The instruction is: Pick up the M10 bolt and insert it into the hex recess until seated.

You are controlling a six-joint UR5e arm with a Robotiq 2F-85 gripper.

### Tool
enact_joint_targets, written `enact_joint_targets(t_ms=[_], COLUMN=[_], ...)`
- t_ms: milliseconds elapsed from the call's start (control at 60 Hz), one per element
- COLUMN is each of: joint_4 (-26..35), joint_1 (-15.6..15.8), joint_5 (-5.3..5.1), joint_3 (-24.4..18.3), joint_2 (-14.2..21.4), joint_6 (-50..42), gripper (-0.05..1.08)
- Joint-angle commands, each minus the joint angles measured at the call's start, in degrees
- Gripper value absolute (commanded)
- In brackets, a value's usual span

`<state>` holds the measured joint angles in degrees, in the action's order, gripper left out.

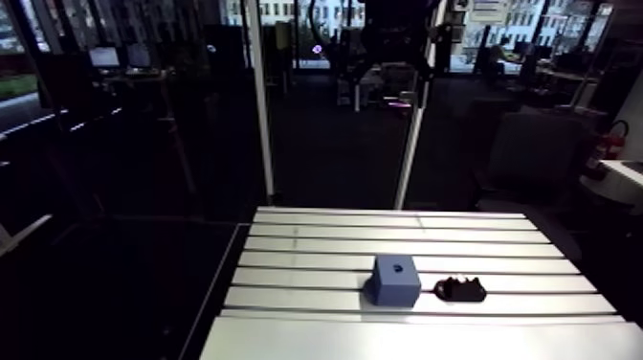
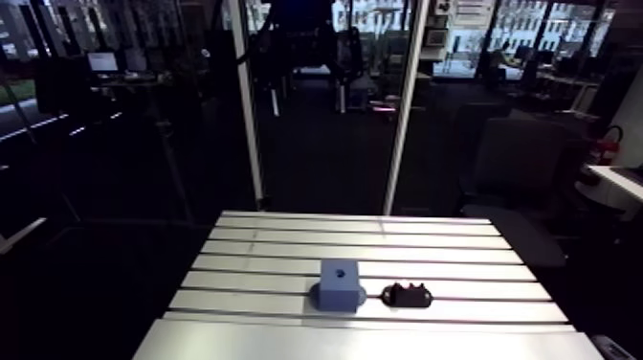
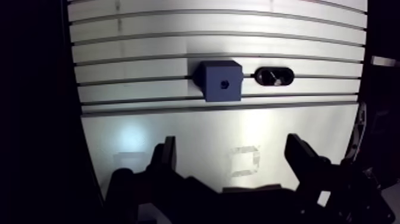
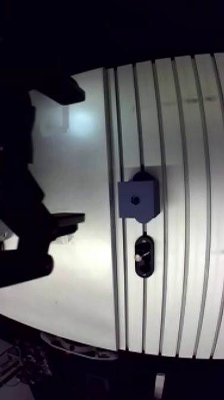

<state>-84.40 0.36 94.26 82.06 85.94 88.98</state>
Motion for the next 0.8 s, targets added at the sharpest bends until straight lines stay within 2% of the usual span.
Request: enact_joint_targets(t_ms=[17,433,650,750,800], joint_4=[0.0,-0.1,-0.9,-5.7,-9.3], joint_1=[0.0,-0.4,-2.5,-4.6,-5.8], joint_5=[-0.1,0.26,0.09,0.09,0.25], joint_3=[-0.2,0.2,1.2,4.9,7.8], joint_2=[-0.2,-0.1,-0.1,0.5,2.0], joint_6=[0.1,0.3,1.1,2.7,4.8], gripper=[0.01,0.01,0.01,0.01,0.01])
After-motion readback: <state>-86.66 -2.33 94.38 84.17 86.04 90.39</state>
